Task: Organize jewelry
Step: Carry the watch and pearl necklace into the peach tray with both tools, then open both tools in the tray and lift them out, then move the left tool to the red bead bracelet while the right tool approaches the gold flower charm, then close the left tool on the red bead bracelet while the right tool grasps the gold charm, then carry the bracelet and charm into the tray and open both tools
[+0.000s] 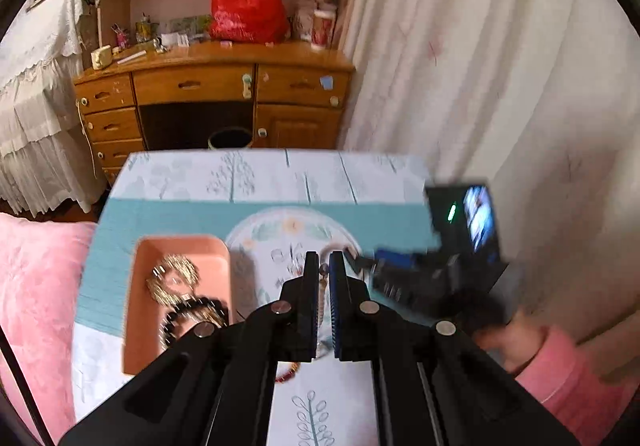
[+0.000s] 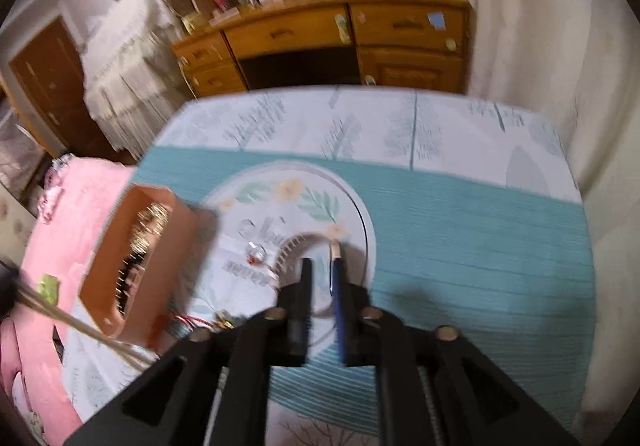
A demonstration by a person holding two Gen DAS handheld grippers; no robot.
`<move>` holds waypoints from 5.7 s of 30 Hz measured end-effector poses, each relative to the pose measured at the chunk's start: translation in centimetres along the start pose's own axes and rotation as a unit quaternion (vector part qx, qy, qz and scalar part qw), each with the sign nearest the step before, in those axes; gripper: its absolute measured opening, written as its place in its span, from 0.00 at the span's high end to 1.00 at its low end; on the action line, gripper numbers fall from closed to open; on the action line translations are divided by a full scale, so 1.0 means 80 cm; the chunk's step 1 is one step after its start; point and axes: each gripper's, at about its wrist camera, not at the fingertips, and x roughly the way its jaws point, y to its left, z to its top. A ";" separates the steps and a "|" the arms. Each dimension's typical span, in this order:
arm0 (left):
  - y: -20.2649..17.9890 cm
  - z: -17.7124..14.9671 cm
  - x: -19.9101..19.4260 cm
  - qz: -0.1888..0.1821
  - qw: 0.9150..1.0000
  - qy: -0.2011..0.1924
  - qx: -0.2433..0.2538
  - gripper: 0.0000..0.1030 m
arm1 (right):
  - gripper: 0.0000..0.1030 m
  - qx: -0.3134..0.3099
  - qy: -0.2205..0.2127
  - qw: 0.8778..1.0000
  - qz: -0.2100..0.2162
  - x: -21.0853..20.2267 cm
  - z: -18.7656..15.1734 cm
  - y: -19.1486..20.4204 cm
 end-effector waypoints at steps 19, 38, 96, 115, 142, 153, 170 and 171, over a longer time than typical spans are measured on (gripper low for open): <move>0.133 0.071 -0.046 0.057 0.997 -0.034 -0.036 0.97 | 0.91 0.004 0.008 0.998 -0.065 0.027 -0.010 0.027; 0.194 0.027 0.038 0.037 0.994 0.098 -0.022 0.97 | 0.91 0.059 -0.035 0.997 0.040 -0.014 0.025 0.145; 0.033 -0.162 0.101 0.129 0.979 0.126 -0.091 0.04 | 0.33 -0.379 0.019 0.924 0.044 -0.006 -0.128 0.073; 0.031 -0.163 0.167 0.202 0.964 0.120 -0.124 0.20 | 0.64 -0.459 -0.006 0.875 0.155 0.031 -0.070 0.078; 0.021 -0.152 0.145 0.178 0.971 0.111 -0.116 0.45 | 0.79 -0.452 -0.018 0.875 0.170 0.018 -0.058 0.101; 0.013 -0.087 0.097 0.145 0.981 0.080 -0.099 0.44 | 0.78 -0.366 -0.067 0.916 0.147 -0.051 -0.012 0.092; 0.098 -0.079 0.043 0.214 0.968 0.039 -0.127 0.44 | 0.78 -0.220 -0.118 0.947 0.202 -0.050 0.041 0.141; 0.106 -0.083 0.042 0.217 0.966 0.042 -0.134 0.44 | 0.78 -0.218 -0.116 0.947 0.206 -0.047 0.040 0.147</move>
